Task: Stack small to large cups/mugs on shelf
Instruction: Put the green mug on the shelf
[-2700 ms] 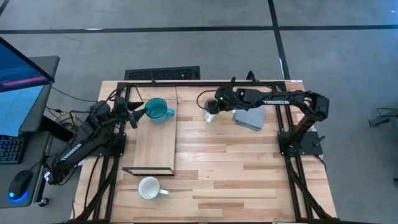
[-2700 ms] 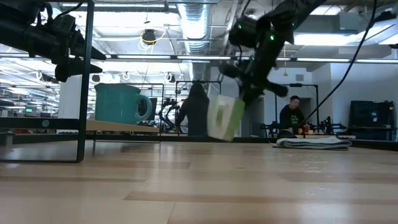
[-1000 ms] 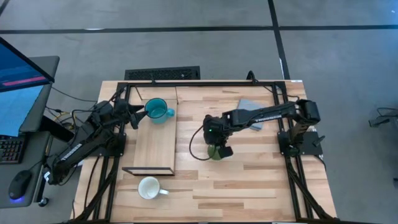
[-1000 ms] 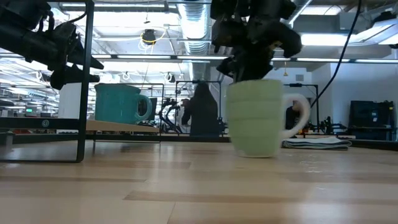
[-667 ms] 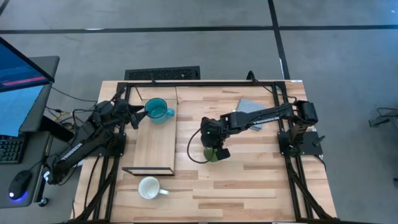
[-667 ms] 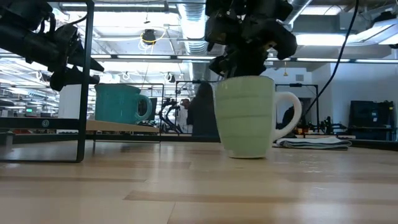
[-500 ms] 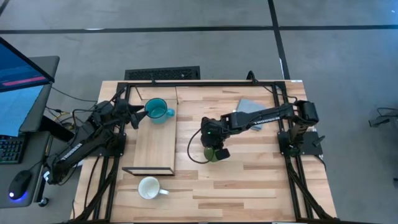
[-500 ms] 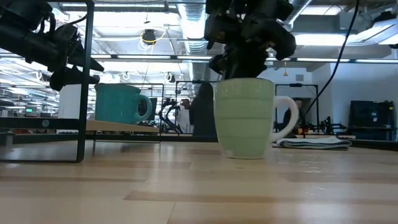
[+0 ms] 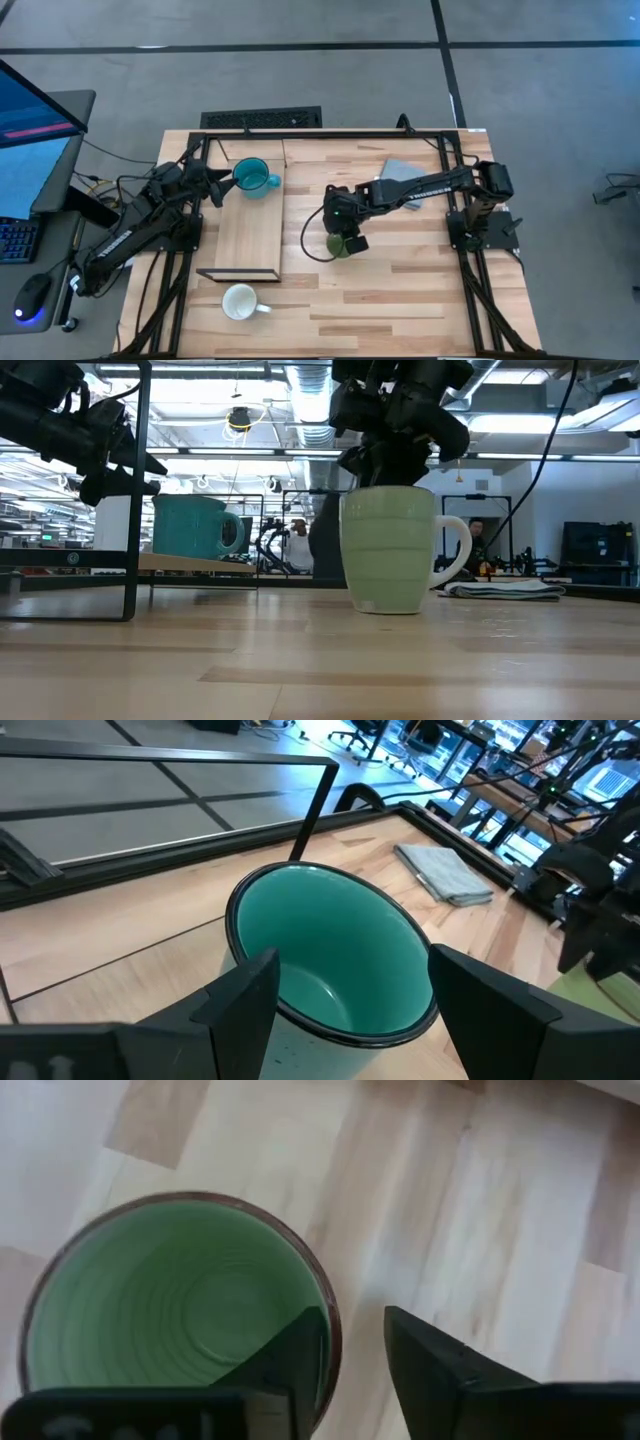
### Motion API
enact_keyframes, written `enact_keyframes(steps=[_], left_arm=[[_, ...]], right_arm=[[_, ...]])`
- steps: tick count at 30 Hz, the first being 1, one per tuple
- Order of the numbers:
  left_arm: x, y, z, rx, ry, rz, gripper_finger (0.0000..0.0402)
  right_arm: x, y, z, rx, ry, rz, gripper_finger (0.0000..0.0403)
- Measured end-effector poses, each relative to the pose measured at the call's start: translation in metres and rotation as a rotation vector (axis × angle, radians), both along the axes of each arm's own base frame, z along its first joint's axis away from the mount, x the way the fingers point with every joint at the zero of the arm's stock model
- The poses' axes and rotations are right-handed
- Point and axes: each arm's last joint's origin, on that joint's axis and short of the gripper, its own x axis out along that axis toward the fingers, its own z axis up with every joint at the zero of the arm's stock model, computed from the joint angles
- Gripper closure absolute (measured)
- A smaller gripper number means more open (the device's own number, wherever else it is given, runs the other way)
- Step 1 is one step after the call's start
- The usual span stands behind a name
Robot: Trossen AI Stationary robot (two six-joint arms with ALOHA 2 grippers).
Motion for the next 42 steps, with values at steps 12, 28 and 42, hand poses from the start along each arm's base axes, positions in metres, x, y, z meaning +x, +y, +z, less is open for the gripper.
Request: enact_keyframes(steps=[12,28,42], left_arm=[[0.000,0.000,0.000,0.000,0.000,0.001,0.0154],[0.000,0.000,0.000,-0.001,0.000,0.001,0.0154],[0.000,0.000,0.000,-0.007,0.001,0.001,0.0154]], right_arm=[[0.007,-0.001,0.023,-0.019,-0.033,-0.009,0.0240],[-0.016,-0.017,0.064,0.112,0.098,-0.225,0.0241],[-0.069,-0.004,0.109,0.213,0.143,-0.469,0.0241]])
